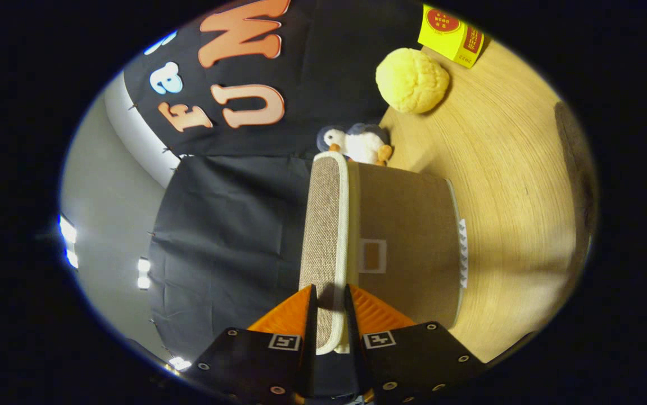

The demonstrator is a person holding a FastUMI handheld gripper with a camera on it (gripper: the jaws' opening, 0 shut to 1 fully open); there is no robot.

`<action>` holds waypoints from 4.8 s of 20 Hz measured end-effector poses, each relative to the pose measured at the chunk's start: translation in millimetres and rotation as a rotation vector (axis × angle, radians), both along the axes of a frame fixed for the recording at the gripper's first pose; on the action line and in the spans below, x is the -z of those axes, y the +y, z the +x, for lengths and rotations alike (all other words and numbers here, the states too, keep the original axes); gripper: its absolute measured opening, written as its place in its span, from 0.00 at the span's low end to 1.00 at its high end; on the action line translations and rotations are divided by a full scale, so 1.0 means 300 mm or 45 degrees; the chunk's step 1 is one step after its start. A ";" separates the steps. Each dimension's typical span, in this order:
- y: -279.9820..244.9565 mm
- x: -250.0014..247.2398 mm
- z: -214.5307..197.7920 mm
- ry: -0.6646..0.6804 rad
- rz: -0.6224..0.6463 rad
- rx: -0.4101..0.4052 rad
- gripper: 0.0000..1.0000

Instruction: Open the storage box then place both shoes into the box .Put the left shoe in first, then the right shoe, with the right side of both shoes facing outward in a uniform manner.

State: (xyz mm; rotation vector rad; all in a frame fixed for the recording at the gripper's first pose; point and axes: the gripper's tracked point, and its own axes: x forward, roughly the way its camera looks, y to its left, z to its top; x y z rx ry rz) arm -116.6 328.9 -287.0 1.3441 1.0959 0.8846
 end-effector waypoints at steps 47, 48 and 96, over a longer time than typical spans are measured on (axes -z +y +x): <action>0.727 -0.517 -0.061 -0.441 -0.193 -0.166 0.95; 0.732 -0.548 -0.053 -0.445 -0.185 -0.173 0.95; -0.714 0.687 0.008 -0.230 -1.642 -0.118 0.30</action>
